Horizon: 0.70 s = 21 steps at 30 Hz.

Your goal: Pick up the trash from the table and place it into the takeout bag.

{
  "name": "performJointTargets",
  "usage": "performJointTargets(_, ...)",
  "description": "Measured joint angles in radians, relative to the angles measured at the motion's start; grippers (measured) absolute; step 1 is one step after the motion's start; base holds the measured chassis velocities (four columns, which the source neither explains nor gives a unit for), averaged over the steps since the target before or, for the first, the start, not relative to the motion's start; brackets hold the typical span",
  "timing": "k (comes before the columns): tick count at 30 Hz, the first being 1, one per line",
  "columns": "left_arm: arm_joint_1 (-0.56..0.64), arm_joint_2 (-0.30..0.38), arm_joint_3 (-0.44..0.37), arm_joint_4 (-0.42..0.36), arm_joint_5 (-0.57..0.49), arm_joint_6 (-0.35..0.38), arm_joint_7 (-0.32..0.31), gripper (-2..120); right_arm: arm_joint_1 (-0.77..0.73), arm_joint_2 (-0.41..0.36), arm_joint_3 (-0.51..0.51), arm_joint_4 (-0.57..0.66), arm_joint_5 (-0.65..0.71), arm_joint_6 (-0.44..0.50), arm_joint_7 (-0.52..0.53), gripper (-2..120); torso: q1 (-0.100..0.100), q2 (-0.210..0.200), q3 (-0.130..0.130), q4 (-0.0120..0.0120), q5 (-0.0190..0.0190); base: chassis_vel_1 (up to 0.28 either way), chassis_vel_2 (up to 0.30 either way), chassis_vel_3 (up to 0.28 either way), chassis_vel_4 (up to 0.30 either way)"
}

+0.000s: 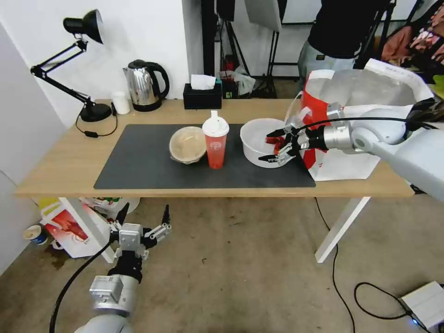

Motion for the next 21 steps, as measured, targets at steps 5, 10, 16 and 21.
performJointTargets(5, 0.000, 0.000, 0.000, 0.000, 0.000, 0.000, 0.000, 100, 0.057, 0.000, -0.064, -0.021, -0.003, -0.001, -0.011, 100, 0.000, 0.000, 0.000, -0.0001, -0.0003, 0.000, 0.000, 0.000, 0.000)
performJointTargets(10, 0.000, 0.000, 0.000, 0.000, 0.000, 0.000, 0.000, 100, 0.084, 0.004, -0.104, -0.043, -0.011, -0.001, -0.026, 100, 0.000, 0.000, 0.000, -0.0002, 0.0001, 0.000, 0.000, 0.000, 0.000)
performJointTargets(16, 0.000, 0.000, 0.000, 0.000, 0.000, 0.000, 0.000, 100, 0.100, 0.027, -0.138, -0.075, -0.022, 0.000, -0.042, 100, 0.000, 0.000, 0.000, -0.0001, -0.0001, 0.000, 0.000, 0.000, 0.000)
performJointTargets(21, 0.000, 0.000, 0.000, 0.000, 0.000, 0.000, 0.000, 100, 0.106, 0.057, -0.162, -0.109, -0.031, 0.002, -0.055, 100, 0.000, 0.000, 0.000, 0.0001, -0.0001, 0.000, 0.000, 0.000, 0.000)
